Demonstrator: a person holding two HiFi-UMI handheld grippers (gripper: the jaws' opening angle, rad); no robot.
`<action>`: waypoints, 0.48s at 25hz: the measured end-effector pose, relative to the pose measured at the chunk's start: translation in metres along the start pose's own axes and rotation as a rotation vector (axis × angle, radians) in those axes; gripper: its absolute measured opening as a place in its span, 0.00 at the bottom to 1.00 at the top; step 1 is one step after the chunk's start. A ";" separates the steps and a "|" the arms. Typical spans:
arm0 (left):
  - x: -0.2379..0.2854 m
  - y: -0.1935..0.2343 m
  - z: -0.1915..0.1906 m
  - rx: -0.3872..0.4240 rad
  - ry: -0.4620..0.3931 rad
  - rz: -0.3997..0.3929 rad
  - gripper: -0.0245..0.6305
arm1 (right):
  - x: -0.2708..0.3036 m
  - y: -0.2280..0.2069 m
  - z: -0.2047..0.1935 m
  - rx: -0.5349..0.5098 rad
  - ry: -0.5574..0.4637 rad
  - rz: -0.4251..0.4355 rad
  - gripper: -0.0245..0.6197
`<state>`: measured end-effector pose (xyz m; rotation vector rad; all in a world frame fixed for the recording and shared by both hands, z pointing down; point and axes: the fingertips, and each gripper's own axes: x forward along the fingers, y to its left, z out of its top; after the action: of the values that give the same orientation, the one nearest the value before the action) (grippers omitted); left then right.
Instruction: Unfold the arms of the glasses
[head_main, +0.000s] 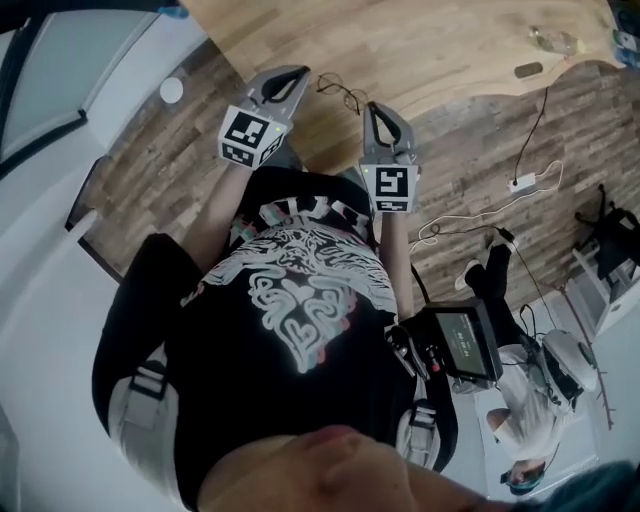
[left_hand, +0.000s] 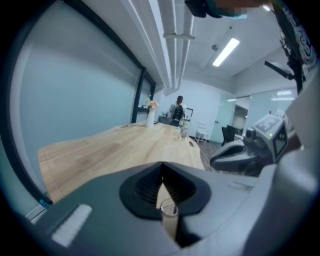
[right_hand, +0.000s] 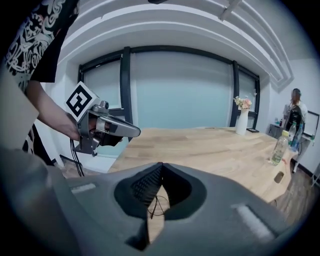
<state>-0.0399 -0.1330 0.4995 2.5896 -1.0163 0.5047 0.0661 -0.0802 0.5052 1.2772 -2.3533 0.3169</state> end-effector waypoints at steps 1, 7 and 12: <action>0.003 0.001 -0.003 0.007 0.009 -0.011 0.02 | 0.003 0.000 -0.003 0.000 0.013 0.002 0.04; 0.014 0.009 -0.035 0.075 0.094 -0.098 0.02 | 0.029 0.014 -0.023 0.007 0.070 -0.001 0.04; 0.018 0.012 -0.065 0.094 0.166 -0.173 0.02 | 0.047 0.029 -0.039 0.002 0.128 0.005 0.04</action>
<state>-0.0492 -0.1254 0.5670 2.6342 -0.7229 0.7231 0.0303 -0.0832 0.5622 1.2150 -2.2498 0.3905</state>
